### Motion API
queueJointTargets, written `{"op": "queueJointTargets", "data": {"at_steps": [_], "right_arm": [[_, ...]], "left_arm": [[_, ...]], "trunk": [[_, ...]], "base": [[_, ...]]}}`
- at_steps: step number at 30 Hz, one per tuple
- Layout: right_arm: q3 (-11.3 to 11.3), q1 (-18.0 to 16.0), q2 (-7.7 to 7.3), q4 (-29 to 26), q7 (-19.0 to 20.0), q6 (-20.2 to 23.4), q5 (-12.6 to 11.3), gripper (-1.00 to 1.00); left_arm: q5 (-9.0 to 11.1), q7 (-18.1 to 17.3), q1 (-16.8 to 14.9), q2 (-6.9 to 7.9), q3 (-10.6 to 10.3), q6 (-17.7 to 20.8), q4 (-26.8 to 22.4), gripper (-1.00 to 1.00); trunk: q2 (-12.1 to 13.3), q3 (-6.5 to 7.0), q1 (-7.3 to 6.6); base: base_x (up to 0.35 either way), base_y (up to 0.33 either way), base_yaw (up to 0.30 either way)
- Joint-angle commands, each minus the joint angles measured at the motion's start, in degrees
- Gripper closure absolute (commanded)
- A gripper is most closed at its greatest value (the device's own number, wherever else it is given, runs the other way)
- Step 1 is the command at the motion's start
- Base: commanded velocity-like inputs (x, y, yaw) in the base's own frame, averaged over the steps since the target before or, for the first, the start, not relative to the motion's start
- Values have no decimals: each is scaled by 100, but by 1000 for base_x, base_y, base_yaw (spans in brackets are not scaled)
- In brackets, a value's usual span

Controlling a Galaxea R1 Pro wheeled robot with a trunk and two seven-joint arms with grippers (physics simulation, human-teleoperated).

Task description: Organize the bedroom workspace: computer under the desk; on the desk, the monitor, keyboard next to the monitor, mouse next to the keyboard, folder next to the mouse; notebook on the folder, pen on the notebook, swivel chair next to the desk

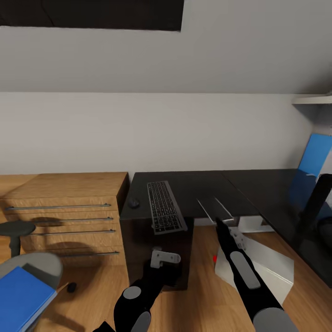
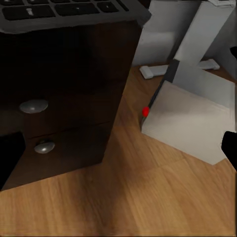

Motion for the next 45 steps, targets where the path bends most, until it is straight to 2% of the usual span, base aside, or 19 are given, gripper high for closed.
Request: {"op": "queueJointTargets", "data": {"at_steps": [1, 14, 20, 23, 26, 28, 29, 32, 33, 36, 40, 41, 45], "right_arm": [[-1, -4, 2, -7, -17, -21, -58, -100], [-1, -2, -3, -13, 8, -52, -46, -100], [-1, -2, -24, -16, 30, -79, -27, -100], [14, -2, -113, -4, 34, -81, 107, -100], [24, -2, -148, 3, 35, -82, 319, -100], [26, -2, -159, 45, 35, -96, 616, -100], [26, -2, -172, 166, 37, -112, 854, -100], [26, -2, -182, 507, 41, -134, 1284, -100], [26, -2, -185, 790, 42, -180, 1624, -100], [29, -2, -188, 1222, 43, -365, 2202, -100], [35, -2, -155, 1799, 42, -893, 3065, -100], [38, -2, -123, 2138, 40, -1242, 3493, -100], [32, -2, -41, 2924, 31, -1983, 4207, -100]], "left_arm": [[60, 57, -5, 1, -8, 12, -7, -100], [46, 79, -5, 1, 5, 8, 25, -100], [34, 93, -5, -10, 212, -6, 229, -100], [31, 88, -5, -15, 365, -13, 289, -100], [31, 86, -5, -19, 405, -15, 312, -100], [33, 88, -5, -18, 438, -15, 395, -100], [36, 89, -5, -18, 456, -20, 539, -100], [29, 95, -5, -17, 477, -44, 887, -100], [25, 97, -5, -15, 492, -111, 1146, -100], [28, 99, -5, -3, 570, -331, 1504, -100], [32, 97, -5, -5, 773, -772, 1996, -100], [29, 97, -5, -9, 839, -1011, 2305, -100], [14, 99, -5, -18, 909, -1500, 2993, -100]], "trunk": [[-3, -6, -4], [-3, -6, -4], [-3, -6, -4], [-3, -6, -4], [77, 30, -48], [157, 66, -92], [197, 84, -114], [318, 138, -180], [358, 156, -202], [478, 210, -268], [638, 281, -356], [679, 299, -377], [839, 371, -465]], "base": [[-329, 0, 0], [-333, 0, 0], [-299, 0, 0], [-105, 0, 0], [-46, 0, 0], [-21, 0, 0], [-12, 0, 0], [-7, 0, 0], [-4, 0, 0], [-3, 0, 0], [-1, 0, 0], [0, 0, 0], [0, 0, 0]]}}
